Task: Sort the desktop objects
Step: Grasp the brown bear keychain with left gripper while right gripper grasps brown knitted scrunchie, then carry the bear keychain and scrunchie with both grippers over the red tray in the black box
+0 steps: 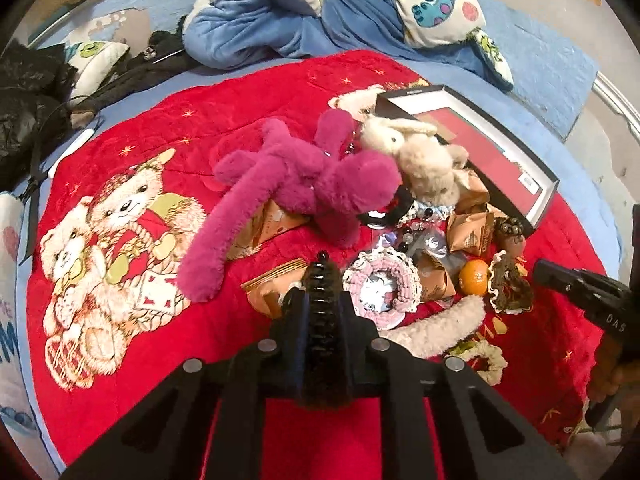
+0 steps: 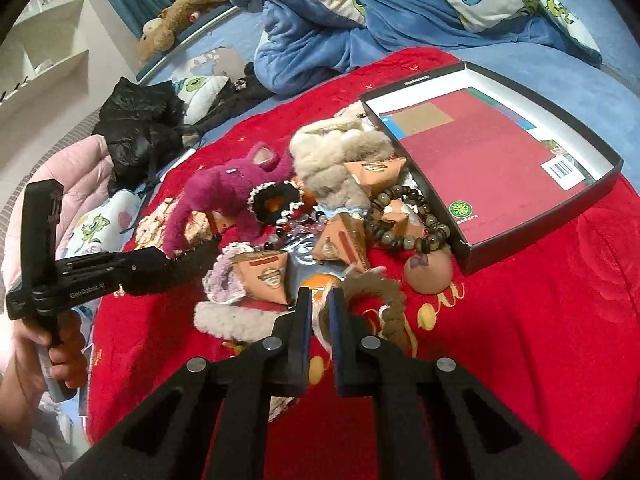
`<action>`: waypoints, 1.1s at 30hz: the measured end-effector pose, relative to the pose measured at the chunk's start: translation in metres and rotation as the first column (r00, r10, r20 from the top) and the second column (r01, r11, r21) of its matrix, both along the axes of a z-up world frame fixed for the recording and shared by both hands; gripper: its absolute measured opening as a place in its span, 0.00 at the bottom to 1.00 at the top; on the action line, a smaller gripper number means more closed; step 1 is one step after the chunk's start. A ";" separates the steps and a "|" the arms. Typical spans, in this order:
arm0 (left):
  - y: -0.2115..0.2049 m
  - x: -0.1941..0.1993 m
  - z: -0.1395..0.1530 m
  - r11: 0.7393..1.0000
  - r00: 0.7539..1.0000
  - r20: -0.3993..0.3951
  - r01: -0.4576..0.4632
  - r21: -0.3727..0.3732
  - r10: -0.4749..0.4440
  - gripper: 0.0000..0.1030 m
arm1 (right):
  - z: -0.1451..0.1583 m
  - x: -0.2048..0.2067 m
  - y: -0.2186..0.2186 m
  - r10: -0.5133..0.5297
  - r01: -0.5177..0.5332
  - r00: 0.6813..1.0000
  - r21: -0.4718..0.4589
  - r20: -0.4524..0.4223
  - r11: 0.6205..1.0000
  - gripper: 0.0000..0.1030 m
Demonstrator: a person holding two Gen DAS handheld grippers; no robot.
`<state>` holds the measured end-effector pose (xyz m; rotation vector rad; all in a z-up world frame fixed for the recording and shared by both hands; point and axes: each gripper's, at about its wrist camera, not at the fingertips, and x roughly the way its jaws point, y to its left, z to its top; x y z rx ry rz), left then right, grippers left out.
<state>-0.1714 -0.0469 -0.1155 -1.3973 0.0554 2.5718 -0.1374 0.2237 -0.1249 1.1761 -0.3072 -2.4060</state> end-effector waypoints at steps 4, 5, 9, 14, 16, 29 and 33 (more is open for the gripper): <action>-0.005 0.011 0.001 1.000 1.000 0.012 -0.017 0.008 0.017 0.13 | 0.006 0.006 -0.003 0.013 -0.013 1.000 0.011 -0.016 1.000 0.09; -0.007 0.014 -0.002 1.000 1.000 0.022 -0.016 0.015 0.016 0.07 | 0.007 0.007 -0.004 0.016 -0.015 1.000 0.011 -0.018 1.000 0.09; -0.012 0.023 -0.021 0.999 0.997 0.071 -0.035 0.020 0.034 0.07 | 0.006 0.011 -0.003 0.018 -0.018 1.000 0.006 -0.014 1.000 0.09; -0.015 0.034 -0.043 0.999 0.992 0.123 -0.037 0.032 0.033 0.07 | -0.002 0.013 0.000 0.010 -0.010 1.000 0.012 0.011 1.000 0.09; -0.014 0.038 -0.050 0.999 0.989 0.144 -0.037 0.030 0.032 0.07 | -0.005 0.013 0.004 0.000 0.000 1.000 0.007 0.024 1.000 0.09; -0.008 0.044 -0.052 0.999 0.990 0.139 0.003 -0.045 0.003 0.51 | -0.019 0.001 0.015 -0.045 0.041 0.998 0.075 0.051 0.996 0.13; -0.001 0.049 -0.052 0.995 0.988 0.139 0.076 -0.068 -0.066 0.51 | -0.023 -0.005 0.015 -0.042 0.036 0.997 0.086 0.058 0.996 0.13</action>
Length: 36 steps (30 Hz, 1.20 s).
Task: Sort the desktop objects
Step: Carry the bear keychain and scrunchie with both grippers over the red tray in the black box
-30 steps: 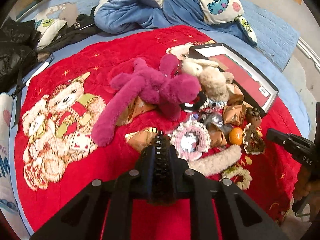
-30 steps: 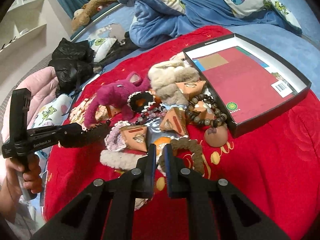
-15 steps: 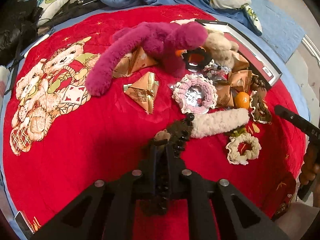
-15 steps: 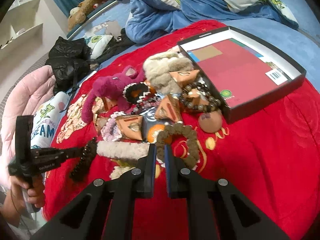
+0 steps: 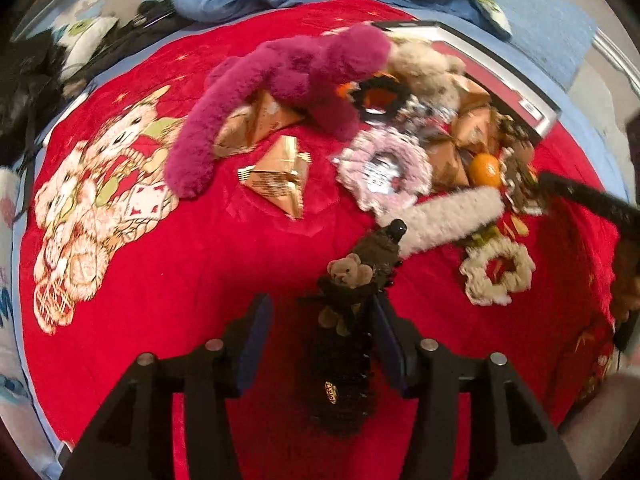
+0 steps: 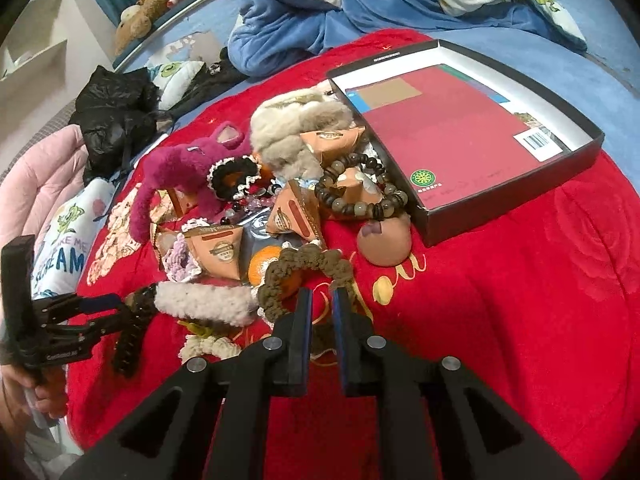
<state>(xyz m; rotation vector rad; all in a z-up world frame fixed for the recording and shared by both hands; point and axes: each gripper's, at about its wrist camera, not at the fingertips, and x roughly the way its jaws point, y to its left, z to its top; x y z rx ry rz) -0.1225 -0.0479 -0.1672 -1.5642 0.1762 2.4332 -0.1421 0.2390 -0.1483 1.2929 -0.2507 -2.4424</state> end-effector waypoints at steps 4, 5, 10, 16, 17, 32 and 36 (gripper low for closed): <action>0.009 0.001 -0.001 0.999 0.999 -0.004 0.036 -0.014 -0.036 0.51 | -0.005 -0.003 -0.001 -0.001 0.001 1.000 0.005 0.011 1.000 0.13; 0.010 0.001 -0.001 0.999 0.999 -0.003 0.038 -0.011 -0.038 0.51 | -0.007 -0.005 0.000 -0.003 0.003 1.000 0.001 0.017 1.000 0.13; 0.010 0.001 -0.002 0.997 0.997 0.028 0.067 0.042 -0.068 0.51 | -0.009 -0.007 0.002 -0.006 0.007 1.000 -0.019 0.027 1.000 0.19; 0.028 0.008 -0.026 0.986 0.982 0.127 0.131 0.098 -0.143 0.52 | -0.016 -0.011 0.002 -0.010 0.011 0.999 -0.017 0.048 1.000 0.20; 0.033 0.009 -0.030 0.988 0.982 0.118 0.141 0.063 -0.147 0.55 | -0.017 -0.011 0.002 -0.013 0.013 0.999 -0.013 0.051 1.000 0.20; 0.059 0.021 -0.054 0.995 0.995 -0.039 0.089 0.050 -0.087 0.99 | -0.034 -0.016 -0.002 -0.015 0.012 0.999 0.046 0.050 0.999 0.18; 0.057 0.024 -0.050 0.996 0.996 -0.061 0.073 0.043 -0.070 0.84 | -0.035 -0.017 0.003 -0.020 0.019 0.998 0.014 0.063 1.000 0.18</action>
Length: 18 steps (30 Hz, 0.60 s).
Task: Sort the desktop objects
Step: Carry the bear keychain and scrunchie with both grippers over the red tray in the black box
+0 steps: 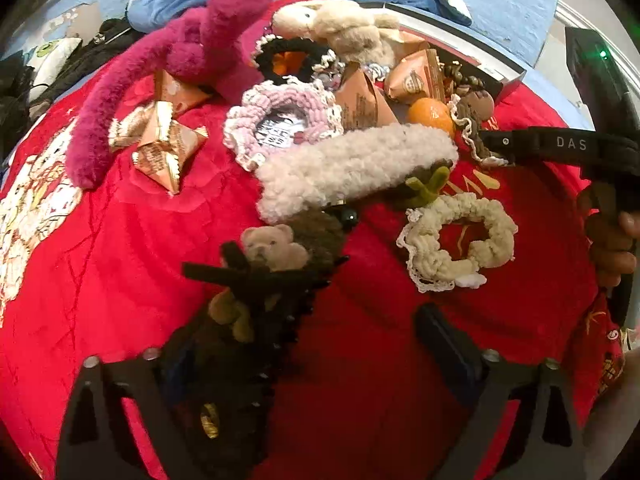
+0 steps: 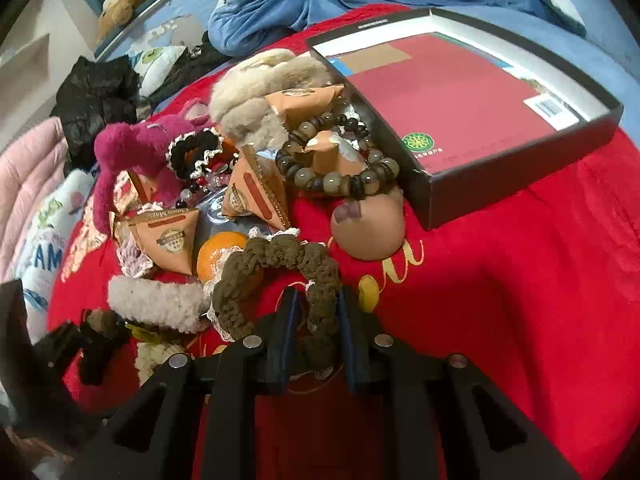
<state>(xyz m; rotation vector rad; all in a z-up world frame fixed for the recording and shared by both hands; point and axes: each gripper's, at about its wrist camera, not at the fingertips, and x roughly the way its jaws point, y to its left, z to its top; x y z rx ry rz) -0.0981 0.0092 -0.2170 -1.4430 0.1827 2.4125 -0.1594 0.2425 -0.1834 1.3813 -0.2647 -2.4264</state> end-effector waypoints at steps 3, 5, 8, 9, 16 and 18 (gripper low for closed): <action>-0.012 0.001 0.009 0.998 0.998 0.003 -0.062 0.023 0.062 0.54 | 0.000 0.000 0.001 -0.004 0.004 1.000 -0.011 -0.002 1.000 0.17; -0.022 0.001 0.013 0.992 0.993 0.022 -0.114 0.051 0.113 0.42 | 0.002 0.001 -0.001 -0.003 0.003 1.000 0.012 -0.015 1.000 0.17; -0.024 0.004 0.017 0.988 0.990 0.034 -0.142 0.061 0.140 0.35 | 0.003 0.002 -0.001 -0.012 0.012 1.000 0.016 -0.019 1.000 0.13; -0.023 0.004 0.018 0.988 0.989 0.028 -0.144 0.052 0.143 0.34 | 0.004 0.003 0.000 -0.023 0.023 1.000 0.011 -0.019 1.000 0.12; -0.032 0.013 0.031 0.984 0.986 0.010 -0.169 0.054 0.169 0.34 | 0.016 0.025 0.004 -0.061 0.061 0.998 -0.010 -0.032 0.998 0.11; -0.036 0.015 0.038 0.980 0.982 -0.003 -0.189 0.056 0.190 0.34 | 0.021 0.033 0.002 -0.062 0.061 0.997 -0.026 -0.036 0.998 0.11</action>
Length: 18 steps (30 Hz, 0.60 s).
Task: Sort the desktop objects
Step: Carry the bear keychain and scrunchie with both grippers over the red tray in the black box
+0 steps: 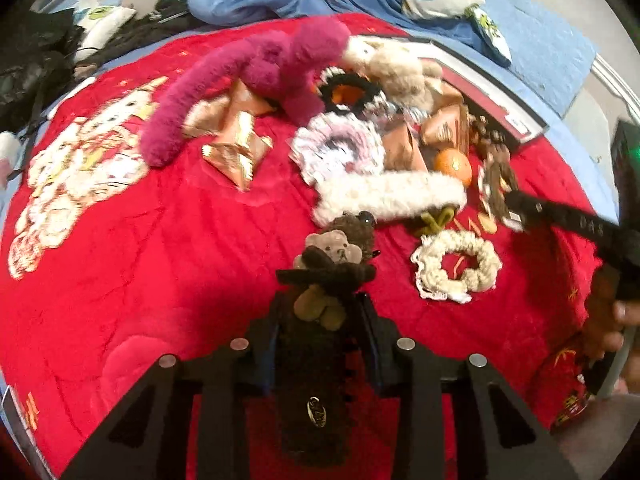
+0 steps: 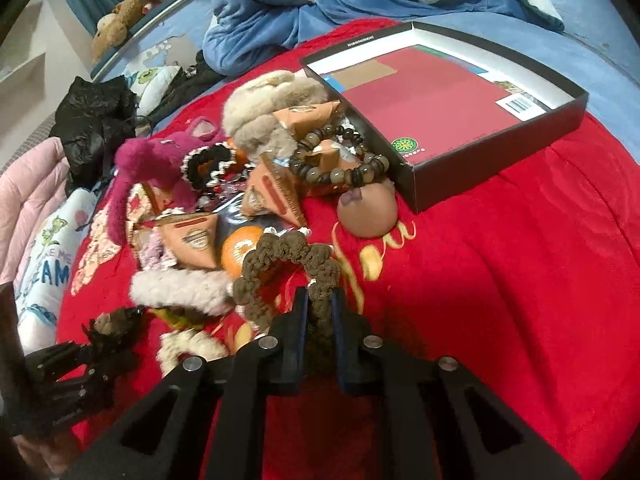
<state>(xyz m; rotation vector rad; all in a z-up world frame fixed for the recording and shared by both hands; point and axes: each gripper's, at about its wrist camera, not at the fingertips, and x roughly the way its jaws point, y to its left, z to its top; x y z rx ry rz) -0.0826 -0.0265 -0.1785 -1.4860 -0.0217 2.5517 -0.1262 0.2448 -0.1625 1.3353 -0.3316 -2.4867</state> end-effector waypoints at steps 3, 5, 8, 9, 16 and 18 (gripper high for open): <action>-0.003 0.001 0.016 0.999 0.999 -0.028 -0.029 0.013 0.029 0.34 | 0.007 0.012 0.000 0.001 -0.001 1.000 0.002 -0.013 1.000 0.11; -0.004 0.005 0.029 0.999 0.998 -0.048 -0.040 0.029 0.041 0.34 | 0.010 0.016 -0.002 -0.002 0.002 1.000 0.003 -0.019 1.000 0.11; -0.005 0.001 0.044 0.998 0.996 -0.081 -0.039 0.052 0.044 0.34 | 0.015 0.023 -0.001 -0.009 0.009 0.999 -0.002 -0.031 1.000 0.11; -0.001 -0.001 0.048 0.998 0.995 -0.095 -0.032 0.053 0.037 0.34 | 0.017 0.025 -0.001 -0.008 0.008 0.999 -0.002 -0.034 1.000 0.11; 0.025 -0.008 0.069 0.993 0.989 -0.138 0.074 0.088 -0.061 0.34 | 0.034 0.032 0.013 -0.044 0.043 0.996 -0.018 -0.075 0.999 0.11; 0.037 -0.010 0.075 0.991 0.983 -0.156 0.109 0.074 -0.097 0.34 | 0.042 0.036 0.019 -0.062 0.060 0.994 -0.017 -0.093 0.998 0.11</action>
